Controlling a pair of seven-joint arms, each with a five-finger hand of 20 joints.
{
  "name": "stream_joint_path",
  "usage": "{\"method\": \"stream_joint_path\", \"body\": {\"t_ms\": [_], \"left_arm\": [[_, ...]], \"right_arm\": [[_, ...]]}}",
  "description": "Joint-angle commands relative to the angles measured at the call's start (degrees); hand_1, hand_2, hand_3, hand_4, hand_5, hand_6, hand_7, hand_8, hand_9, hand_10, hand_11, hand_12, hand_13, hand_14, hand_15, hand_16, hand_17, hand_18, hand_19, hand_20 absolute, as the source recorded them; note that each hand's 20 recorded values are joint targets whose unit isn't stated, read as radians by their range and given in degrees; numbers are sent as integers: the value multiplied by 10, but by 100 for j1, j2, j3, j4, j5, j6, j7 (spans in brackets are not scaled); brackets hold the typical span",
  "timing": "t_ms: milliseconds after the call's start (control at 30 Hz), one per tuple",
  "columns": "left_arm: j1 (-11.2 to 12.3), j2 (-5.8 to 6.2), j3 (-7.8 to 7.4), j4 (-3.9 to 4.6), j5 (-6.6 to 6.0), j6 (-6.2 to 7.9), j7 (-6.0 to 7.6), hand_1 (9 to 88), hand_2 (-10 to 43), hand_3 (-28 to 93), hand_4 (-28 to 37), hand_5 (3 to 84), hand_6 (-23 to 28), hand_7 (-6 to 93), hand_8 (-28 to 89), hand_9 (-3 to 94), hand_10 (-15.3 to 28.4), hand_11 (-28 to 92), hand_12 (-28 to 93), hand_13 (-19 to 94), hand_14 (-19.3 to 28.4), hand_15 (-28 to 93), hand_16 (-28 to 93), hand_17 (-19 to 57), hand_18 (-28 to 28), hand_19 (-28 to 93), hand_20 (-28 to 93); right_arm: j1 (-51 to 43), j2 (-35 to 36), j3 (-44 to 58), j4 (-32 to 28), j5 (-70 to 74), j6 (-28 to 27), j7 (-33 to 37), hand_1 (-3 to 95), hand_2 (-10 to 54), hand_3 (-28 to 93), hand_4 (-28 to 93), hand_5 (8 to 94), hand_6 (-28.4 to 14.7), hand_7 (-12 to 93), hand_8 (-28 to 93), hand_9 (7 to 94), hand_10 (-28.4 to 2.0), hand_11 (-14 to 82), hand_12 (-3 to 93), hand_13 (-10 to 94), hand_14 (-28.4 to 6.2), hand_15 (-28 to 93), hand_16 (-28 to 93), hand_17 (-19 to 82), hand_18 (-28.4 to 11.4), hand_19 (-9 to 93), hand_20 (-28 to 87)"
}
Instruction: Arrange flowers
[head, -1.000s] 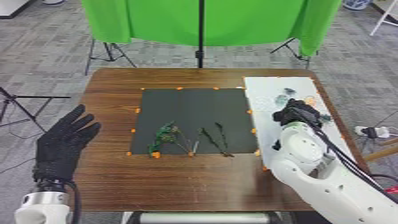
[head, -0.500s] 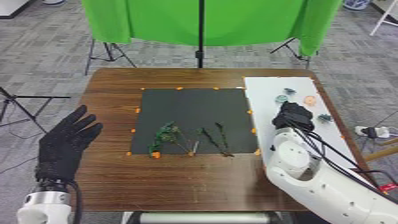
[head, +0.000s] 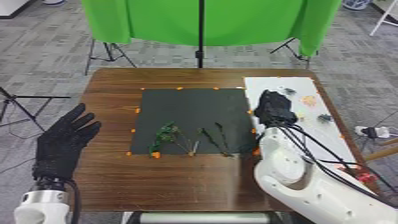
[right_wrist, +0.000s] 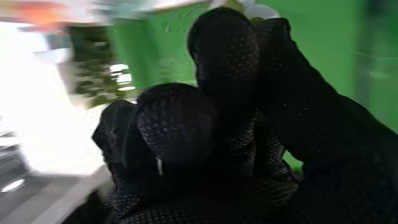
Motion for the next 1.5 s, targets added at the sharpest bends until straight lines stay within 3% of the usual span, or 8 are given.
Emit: {"method": "stream_joint_path", "body": {"t_ms": [33,133,233,433,500,900,1167,1500], "left_arm": [[-354,62,-117,-75,237,-183,-319,245,66,795,-245,410,109,122,-87,338,197,260,116,257,278,555,-86,-68,284,539,216],[-827,203,-31,-1,305,-296,-411,245,66,795,-245,410,109,121,-87,339,198,260,116,258,278,555,-86,-66,284,546,222],[-1339,375,222,122,331,-326,-405,244,66,797,-244,409,108,121,-87,339,198,260,116,259,279,557,-86,-66,284,551,229],[-1711,620,409,191,251,-194,-225,245,66,797,-245,409,108,123,-88,342,198,262,117,261,278,559,-86,-65,284,558,240],[-1823,694,432,221,268,-233,-236,245,66,796,-246,409,107,123,-88,342,198,262,117,262,279,562,-85,-64,284,560,244],[-1844,707,519,261,181,-184,-78,245,65,798,-246,411,109,123,-87,343,198,262,117,262,279,566,-88,-62,284,556,260],[-1905,607,513,315,240,-291,-225,246,65,798,-244,412,109,123,-88,343,199,262,117,262,279,567,-89,-61,284,553,267],[-1864,608,509,336,222,-358,-192,246,64,798,-241,412,109,123,-87,343,199,262,117,261,280,566,-90,-61,284,549,272]], "right_arm": [[769,-2262,-328,453,463,-529,-1737,549,-95,723,-283,885,-3,184,51,911,-90,340,262,818,-76,716,176,417,-244,932,589],[917,-2830,-458,884,444,-709,-2058,547,-95,722,-283,883,0,185,51,905,-89,346,264,804,-78,726,181,403,-240,932,591],[1099,-3066,-650,1126,485,-931,-2133,541,-95,724,-283,877,2,186,50,897,-90,356,266,789,-81,735,183,395,-237,932,590],[1062,-3332,-906,1528,220,-1284,-2457,532,-95,721,-283,865,9,192,40,886,-89,382,258,769,-85,749,182,372,-235,932,579],[1475,-3204,-1444,1577,443,-1210,-2321,531,-95,717,-283,863,12,194,35,881,-90,400,254,763,-87,757,182,367,-233,932,576],[1361,-3162,-1461,1588,11,-1997,-2666,506,-95,695,-283,820,23,163,-2,836,-97,464,232,718,-94,787,175,328,-229,932,558],[1025,-3261,-970,1556,-304,-2650,-3055,441,-95,728,-283,751,26,158,-27,796,-102,493,219,692,-101,802,167,301,-231,932,556],[1065,-3242,-944,1524,-300,-2890,-3012,384,-95,773,-283,713,27,160,-125,777,-110,519,186,681,-106,813,162,290,-234,932,563]]}}
